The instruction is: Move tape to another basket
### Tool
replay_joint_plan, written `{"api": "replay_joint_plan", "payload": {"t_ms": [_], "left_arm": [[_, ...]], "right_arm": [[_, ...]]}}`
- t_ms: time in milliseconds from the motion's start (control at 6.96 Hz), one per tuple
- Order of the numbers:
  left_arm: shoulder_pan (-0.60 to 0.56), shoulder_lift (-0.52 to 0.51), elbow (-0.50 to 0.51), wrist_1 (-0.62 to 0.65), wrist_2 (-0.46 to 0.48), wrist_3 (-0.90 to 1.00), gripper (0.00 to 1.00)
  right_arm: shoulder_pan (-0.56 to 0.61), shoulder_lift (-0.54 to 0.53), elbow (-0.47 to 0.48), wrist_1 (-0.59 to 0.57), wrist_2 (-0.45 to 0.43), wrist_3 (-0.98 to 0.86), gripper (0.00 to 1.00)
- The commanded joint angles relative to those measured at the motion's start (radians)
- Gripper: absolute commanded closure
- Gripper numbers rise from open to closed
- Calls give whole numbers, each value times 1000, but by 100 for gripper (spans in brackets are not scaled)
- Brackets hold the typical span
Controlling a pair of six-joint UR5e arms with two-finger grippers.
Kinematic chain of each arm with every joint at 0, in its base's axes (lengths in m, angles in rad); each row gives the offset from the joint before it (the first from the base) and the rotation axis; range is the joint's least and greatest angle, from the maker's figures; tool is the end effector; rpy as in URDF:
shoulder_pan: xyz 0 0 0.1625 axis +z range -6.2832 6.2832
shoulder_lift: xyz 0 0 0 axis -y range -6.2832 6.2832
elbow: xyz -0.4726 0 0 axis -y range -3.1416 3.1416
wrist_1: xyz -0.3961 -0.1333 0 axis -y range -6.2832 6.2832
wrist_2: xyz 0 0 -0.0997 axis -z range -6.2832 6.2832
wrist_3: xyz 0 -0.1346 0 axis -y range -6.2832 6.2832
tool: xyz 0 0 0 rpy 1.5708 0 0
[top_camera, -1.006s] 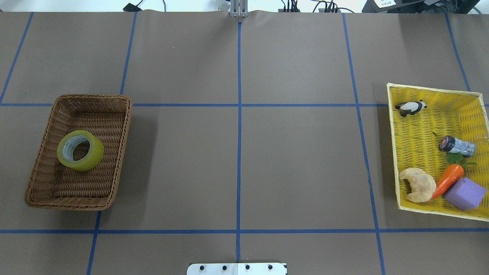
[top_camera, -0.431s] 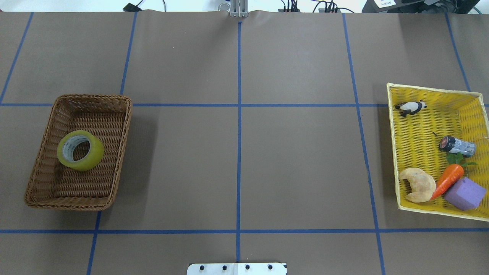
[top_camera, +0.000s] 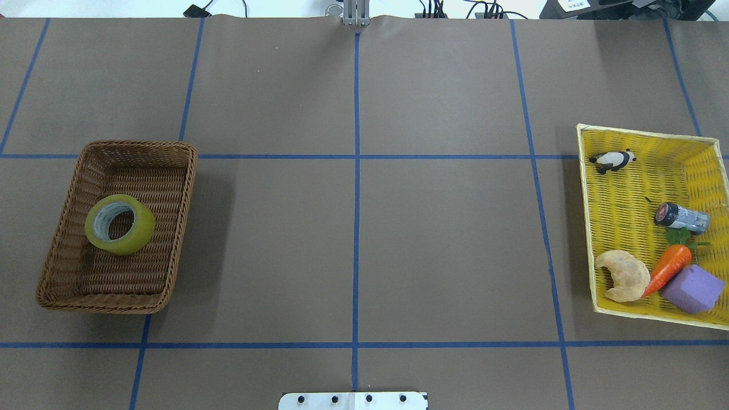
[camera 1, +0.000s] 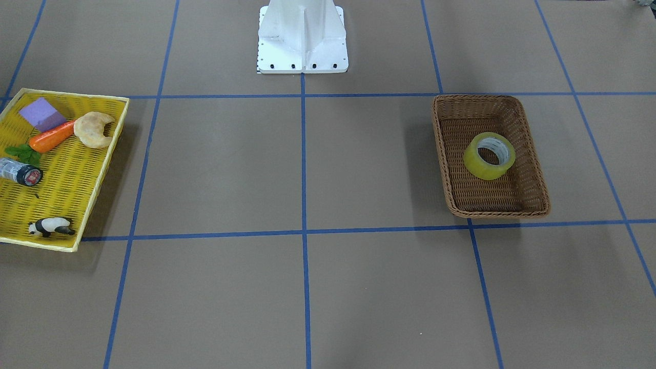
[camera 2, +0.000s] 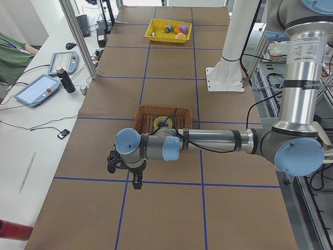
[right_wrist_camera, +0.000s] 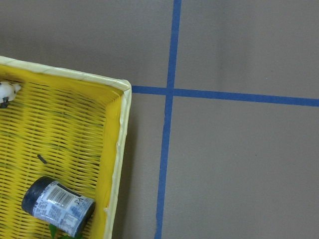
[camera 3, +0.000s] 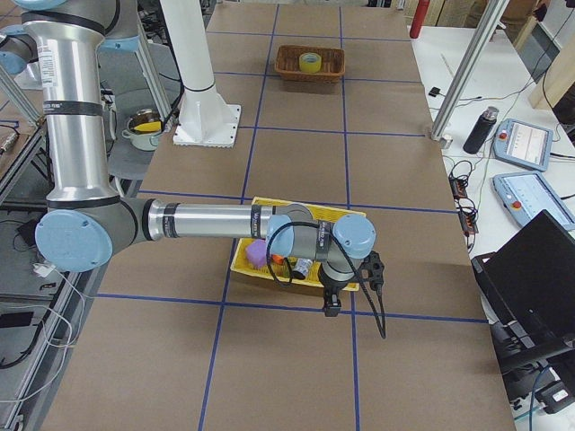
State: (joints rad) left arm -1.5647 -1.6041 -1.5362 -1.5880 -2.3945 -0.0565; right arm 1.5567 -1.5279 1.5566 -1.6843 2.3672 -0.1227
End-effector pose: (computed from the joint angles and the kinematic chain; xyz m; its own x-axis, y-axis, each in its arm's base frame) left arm -0.0314 -0.5132 0.7252 0.6787 -0.0407 -0.7333 0.0323 0.9992 -0.0255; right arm 0.0299 -0.5080 0.7255 0.6931 -0.0716 0.7173 0.0996 0.9950 0.0031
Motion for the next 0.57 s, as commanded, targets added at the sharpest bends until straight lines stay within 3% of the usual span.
{"api": "replay_joint_plan", "payload": {"t_ms": [0,431], "left_arm": [[0,0,-1,0,0,1,1],[0,0,-4,0,0,0,1]], "right_arm": [[0,-1,2,0,0,0,0],[2,-5,10,0,-2,0,0]]}}
